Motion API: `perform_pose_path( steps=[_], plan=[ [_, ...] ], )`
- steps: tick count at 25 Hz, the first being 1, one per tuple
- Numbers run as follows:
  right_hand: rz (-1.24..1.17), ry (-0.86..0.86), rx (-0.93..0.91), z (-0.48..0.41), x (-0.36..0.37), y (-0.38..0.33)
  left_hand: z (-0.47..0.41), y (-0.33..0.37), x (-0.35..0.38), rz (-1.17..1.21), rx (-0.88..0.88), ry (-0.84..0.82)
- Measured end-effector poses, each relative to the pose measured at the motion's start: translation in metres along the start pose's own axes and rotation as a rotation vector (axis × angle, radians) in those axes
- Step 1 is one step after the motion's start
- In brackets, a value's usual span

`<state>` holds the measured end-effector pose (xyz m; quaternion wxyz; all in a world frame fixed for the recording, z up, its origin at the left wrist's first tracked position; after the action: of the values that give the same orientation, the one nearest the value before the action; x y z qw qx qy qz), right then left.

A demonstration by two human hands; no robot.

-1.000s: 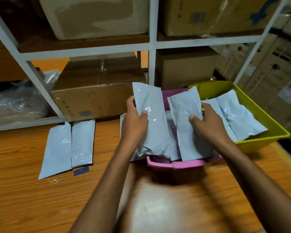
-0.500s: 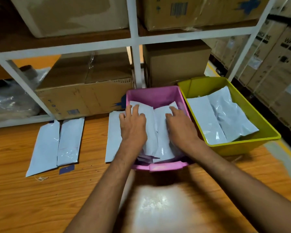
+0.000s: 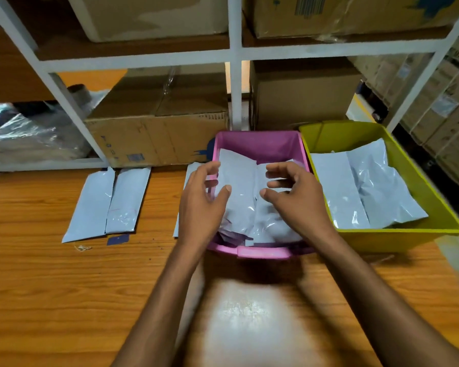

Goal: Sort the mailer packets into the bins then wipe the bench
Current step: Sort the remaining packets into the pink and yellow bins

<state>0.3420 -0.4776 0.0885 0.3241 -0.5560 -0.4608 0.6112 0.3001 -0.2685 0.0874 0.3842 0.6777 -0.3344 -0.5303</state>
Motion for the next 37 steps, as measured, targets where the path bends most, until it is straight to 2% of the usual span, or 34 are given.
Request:
perform_pose_path(
  steps=[4,8,10,13,16,24,28,32,34,37],
  plan=[
    [-0.240,0.007,-0.068,0.036,0.031,-0.031,0.033,-0.009,-0.034,0.305,-0.014,0.024],
    [-0.301,0.021,-0.116,0.067,0.082,-0.057,0.053,-0.041,-0.073,0.431,-0.059,-0.028],
    [-0.297,0.063,-0.128,0.079,0.114,-0.065,0.061,-0.059,-0.101,0.381,-0.059,-0.056],
    [-0.108,0.138,-0.183,0.091,0.175,-0.076,0.074,-0.098,-0.149,0.215,-0.045,-0.043],
    [0.021,0.135,-0.224,0.092,0.236,-0.074,0.081,-0.140,-0.184,0.183,-0.062,-0.033],
    [0.135,-0.056,-0.020,0.022,0.338,-0.049,0.043,-0.240,-0.255,0.096,-0.202,0.096],
    [0.187,-0.060,0.166,-0.033,0.357,-0.021,-0.002,-0.287,-0.269,-0.079,-0.391,0.072],
    [0.351,-0.102,0.309,-0.085,0.380,-0.006,-0.048,-0.317,-0.275,-0.238,-0.650,-0.052],
    [0.387,-0.119,0.382,-0.102,0.391,0.000,-0.061,-0.324,-0.275,-0.252,-0.698,-0.086],
    [0.321,-0.150,0.468,-0.114,0.404,0.012,-0.070,-0.334,-0.276,-0.305,-0.747,-0.076]
  ],
)
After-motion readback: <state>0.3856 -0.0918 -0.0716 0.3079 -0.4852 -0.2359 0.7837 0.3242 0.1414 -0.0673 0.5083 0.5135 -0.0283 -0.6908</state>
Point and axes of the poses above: each hand's wrist, its own z-axis away from the middle knuckle, its own x-axis out of the palm, y = z × x, the point moved 9 cm from there along -z, towards the middle knuckle, and after that the axes turned 12 degrees about -y, right-handed, at the moved point
